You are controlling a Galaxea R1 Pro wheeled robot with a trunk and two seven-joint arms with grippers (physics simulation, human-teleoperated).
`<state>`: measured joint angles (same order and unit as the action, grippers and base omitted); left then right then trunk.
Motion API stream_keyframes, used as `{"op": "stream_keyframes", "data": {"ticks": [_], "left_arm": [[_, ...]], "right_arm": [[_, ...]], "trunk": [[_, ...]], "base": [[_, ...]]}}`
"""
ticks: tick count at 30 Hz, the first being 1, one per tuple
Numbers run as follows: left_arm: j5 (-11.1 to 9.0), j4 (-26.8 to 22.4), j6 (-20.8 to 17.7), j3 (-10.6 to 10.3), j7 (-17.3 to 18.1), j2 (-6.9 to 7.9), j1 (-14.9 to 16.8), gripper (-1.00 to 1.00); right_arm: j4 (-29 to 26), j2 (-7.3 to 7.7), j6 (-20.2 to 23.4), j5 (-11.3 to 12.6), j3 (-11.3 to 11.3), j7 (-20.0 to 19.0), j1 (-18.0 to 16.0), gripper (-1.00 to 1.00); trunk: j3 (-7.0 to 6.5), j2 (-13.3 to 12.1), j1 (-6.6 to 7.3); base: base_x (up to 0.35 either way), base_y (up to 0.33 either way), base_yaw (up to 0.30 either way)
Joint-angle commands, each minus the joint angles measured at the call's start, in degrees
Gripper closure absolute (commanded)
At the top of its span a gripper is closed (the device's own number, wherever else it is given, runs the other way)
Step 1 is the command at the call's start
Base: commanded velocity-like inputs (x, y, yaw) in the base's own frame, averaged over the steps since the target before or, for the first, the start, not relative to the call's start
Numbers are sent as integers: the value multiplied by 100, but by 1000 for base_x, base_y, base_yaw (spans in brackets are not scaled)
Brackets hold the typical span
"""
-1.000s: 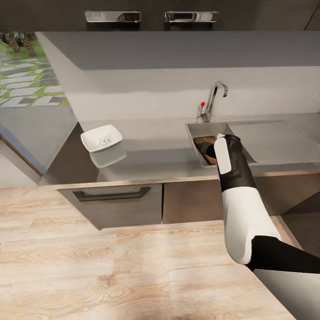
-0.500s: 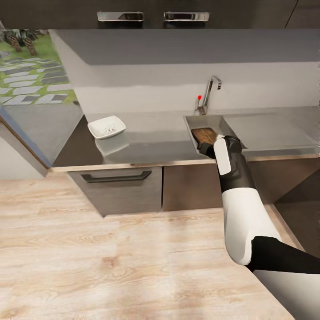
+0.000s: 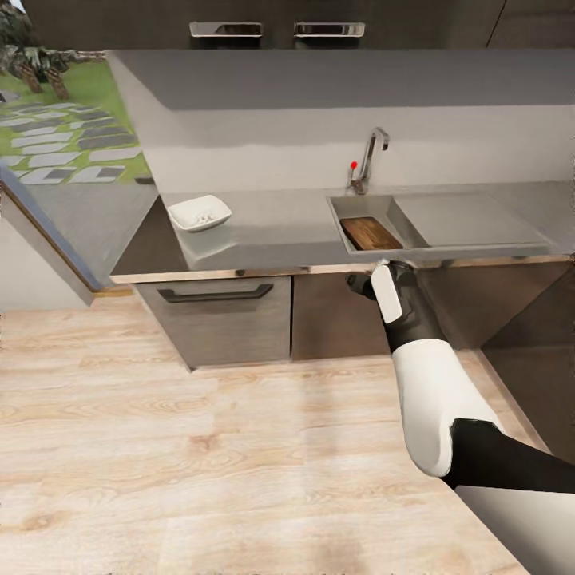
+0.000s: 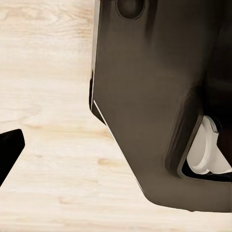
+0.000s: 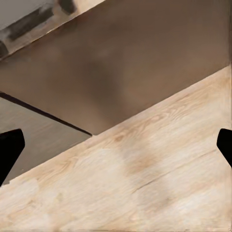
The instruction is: In the kitchen, take the Vidalia onion out of the sink, dice it on the chopping board with the paring knife, put the diced onion into the bowl on the countertop, then place both the paring knife and the chopping board into the sink.
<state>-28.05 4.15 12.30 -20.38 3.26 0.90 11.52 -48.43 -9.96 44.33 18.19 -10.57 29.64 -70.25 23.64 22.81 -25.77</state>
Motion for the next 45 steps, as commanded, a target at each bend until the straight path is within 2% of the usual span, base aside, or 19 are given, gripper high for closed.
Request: {"op": "stream_keyframes", "data": {"ticks": [1,2,3,4,5,6,7,8,10,11,13,14,15,18,22,28,45], "left_arm": [[-57,22,44,-45,34,-3,8,-100],[-54,19,53,-45,34,-3,8,-100],[-57,17,57,-45,32,-3,8,-100],[-59,16,59,-45,27,-3,6,-100],[-59,16,63,-45,23,-3,7,-100],[-60,11,67,-43,14,-3,8,-100],[-60,7,69,-40,-2,-3,8,-100],[-62,1,70,-34,-16,8,8,-100],[-123,-1,70,-25,-29,20,8,-100],[-231,-2,70,-22,-73,31,8,-100],[-442,-2,70,-20,-239,48,8,-100],[-582,-8,70,-23,-412,53,8,-100],[-641,-17,70,-24,-521,52,8,-100],[-728,-40,73,-27,-717,52,8,-100],[-743,-54,82,-28,-754,84,8,-100],[-742,0,56,-52,-749,125,8,-100],[-737,6,62,-54,-744,121,8,-100]], "right_arm": [[427,-4,-396,-47,66,24,3,-100],[985,-4,-952,-324,246,-116,13,-100],[1635,-4,-1635,-735,456,-376,23,-100],[2409,-4,-2447,-1274,614,-738,29,-100],[2973,-4,-3011,-1661,675,-972,29,-100],[3829,-4,-3878,-2195,726,-1208,31,-100],[4385,-4,-4777,-2579,765,-1371,174,-100],[4593,-4,-5248,-2741,782,-1473,813,-100],[4673,150,-5568,-2829,790,-1540,1655,-100],[4701,311,-5924,-2866,797,-1575,2249,-100],[4723,563,-6502,-2900,804,-1704,2986,-100],[4730,732,-6874,-2915,807,-1935,3530,-100],[4733,818,-7067,-2922,808,-2133,3859,-100],[4744,1055,-7426,-2933,805,-2635,4765,-100],[4745,1121,-7610,-2916,799,-2737,5185,-100],[4738,1119,-7713,-2884,787,-2755,5265,-100],[4742,1119,-7746,-2882,778,-2770,5276,-100]], "trunk": [[9,11,-1],[9,11,-1],[9,11,-1],[9,11,-1],[9,11,-1],[9,11,-1],[9,11,-1],[9,11,-1],[9,11,-1],[9,11,-1],[9,11,-1],[9,11,-1],[9,11,-1],[7,11,-1],[-19,11,-1],[-72,11,-1],[-224,11,-1]], "base": [[-88,0,0],[-45,0,0],[-23,0,0],[-12,0,0],[-8,0,0],[-4,0,0],[-2,0,0],[0,0,0],[0,0,0],[0,0,0],[0,0,0],[0,0,0],[0,0,0],[0,0,0],[0,0,0],[0,0,0],[0,0,-71]]}}
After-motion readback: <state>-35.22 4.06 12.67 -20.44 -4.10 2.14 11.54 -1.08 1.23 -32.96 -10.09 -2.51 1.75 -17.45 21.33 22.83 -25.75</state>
